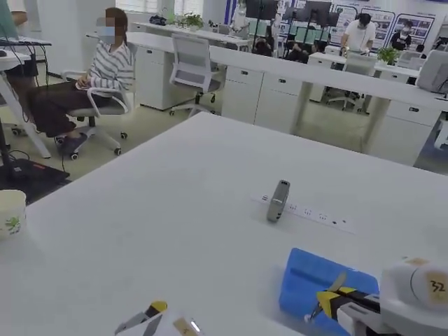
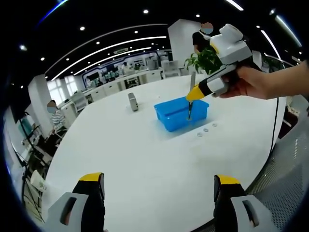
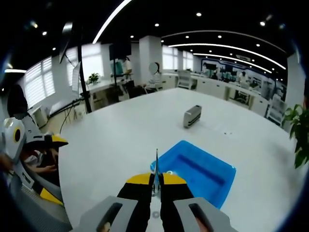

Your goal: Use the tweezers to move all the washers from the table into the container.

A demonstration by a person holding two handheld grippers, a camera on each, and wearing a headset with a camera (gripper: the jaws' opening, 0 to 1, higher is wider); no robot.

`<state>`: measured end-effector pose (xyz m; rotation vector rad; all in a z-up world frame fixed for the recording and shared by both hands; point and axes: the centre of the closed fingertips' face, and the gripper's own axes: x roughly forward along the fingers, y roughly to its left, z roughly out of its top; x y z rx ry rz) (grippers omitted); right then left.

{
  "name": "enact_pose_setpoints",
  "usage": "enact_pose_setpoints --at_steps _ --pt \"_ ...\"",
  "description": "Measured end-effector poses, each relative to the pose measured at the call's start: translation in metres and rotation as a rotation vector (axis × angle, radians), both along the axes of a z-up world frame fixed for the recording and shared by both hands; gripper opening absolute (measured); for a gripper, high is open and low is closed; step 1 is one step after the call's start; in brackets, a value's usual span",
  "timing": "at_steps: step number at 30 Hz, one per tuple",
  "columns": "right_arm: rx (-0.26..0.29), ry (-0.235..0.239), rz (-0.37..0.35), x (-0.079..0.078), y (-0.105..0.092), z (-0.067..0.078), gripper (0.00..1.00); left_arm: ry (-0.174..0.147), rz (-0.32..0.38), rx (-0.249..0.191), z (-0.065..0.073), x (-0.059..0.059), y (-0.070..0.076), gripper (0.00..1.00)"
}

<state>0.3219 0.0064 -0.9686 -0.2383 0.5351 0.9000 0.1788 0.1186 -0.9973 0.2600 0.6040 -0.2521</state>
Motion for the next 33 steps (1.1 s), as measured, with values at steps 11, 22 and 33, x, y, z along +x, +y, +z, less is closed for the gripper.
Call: enact_pose_setpoints --at_steps 11,22,33 --pt "0.006 -0.016 0.003 0.010 0.007 0.008 0.01 0.002 0.003 -0.004 0.000 0.000 0.000 0.96" --pt "0.051 -0.051 -0.057 0.041 0.005 0.019 0.02 0.018 -0.001 0.004 -0.003 -0.001 0.000 0.95" --pt "0.045 -0.031 -0.141 0.065 -0.004 0.001 0.02 0.026 -0.002 0.032 -0.006 -0.001 0.002 0.95"
